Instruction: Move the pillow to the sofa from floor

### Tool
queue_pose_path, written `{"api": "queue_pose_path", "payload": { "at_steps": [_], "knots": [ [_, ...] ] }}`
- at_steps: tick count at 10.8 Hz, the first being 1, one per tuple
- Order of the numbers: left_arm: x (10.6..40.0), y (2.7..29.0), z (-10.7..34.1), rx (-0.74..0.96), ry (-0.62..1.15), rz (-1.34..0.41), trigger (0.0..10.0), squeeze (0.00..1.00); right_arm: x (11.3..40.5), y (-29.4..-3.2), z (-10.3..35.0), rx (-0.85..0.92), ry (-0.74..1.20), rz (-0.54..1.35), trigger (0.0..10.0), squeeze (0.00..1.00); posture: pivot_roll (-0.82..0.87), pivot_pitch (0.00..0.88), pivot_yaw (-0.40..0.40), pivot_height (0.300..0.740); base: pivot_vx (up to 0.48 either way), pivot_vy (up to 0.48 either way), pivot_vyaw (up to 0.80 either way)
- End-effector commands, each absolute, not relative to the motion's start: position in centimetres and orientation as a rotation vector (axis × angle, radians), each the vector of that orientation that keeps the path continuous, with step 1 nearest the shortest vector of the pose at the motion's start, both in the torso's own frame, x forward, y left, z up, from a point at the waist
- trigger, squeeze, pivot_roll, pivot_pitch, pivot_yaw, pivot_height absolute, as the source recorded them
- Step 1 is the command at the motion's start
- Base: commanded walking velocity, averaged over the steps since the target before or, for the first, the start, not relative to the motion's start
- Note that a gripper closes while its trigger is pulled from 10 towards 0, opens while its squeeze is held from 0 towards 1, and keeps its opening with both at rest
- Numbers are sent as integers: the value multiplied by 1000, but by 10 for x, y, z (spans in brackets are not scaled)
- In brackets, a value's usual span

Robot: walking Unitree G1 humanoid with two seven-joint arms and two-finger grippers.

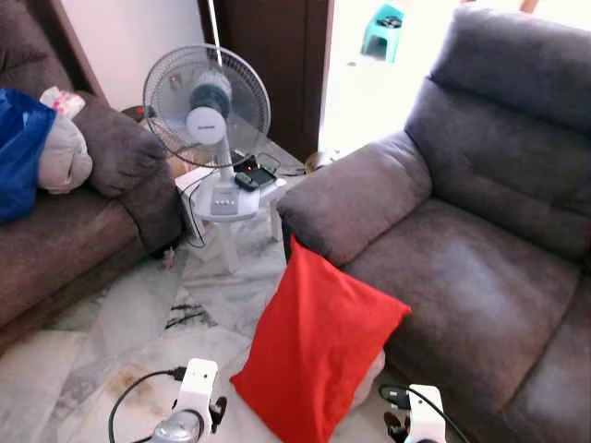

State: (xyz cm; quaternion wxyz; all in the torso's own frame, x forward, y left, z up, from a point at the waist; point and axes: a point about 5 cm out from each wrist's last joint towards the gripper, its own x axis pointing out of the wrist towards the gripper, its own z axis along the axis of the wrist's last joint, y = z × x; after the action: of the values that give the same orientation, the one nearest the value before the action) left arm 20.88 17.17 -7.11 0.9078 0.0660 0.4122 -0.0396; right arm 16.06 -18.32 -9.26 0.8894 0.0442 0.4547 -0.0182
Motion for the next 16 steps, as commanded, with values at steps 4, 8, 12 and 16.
{"api": "queue_pose_path", "payload": {
  "at_steps": [4, 8, 12, 16],
  "knots": [
    [207, 172, -72, 150, 864, -89, 10000, 0, 158, -185, -93, 94, 947, -36, 10000, 0, -9, 0, -11, 740, 295, 0, 0],
    [207, 172, -73, 152, 866, -92, 10000, 0, 163, -171, -93, 97, 951, -25, 10000, 0, -9, 0, -10, 740, 296, 0, 0],
    [207, 172, -73, 154, 867, -92, 10000, 0, 164, -171, -93, 97, 962, -29, 10000, 0, -10, 0, -9, 740, 294, 0, 0],
    [207, 172, -73, 154, 867, -93, 10000, 0, 147, -193, -96, 76, 953, -30, 10000, 0, -9, 0, -11, 740, 287, 0, 280]
  ]
}}
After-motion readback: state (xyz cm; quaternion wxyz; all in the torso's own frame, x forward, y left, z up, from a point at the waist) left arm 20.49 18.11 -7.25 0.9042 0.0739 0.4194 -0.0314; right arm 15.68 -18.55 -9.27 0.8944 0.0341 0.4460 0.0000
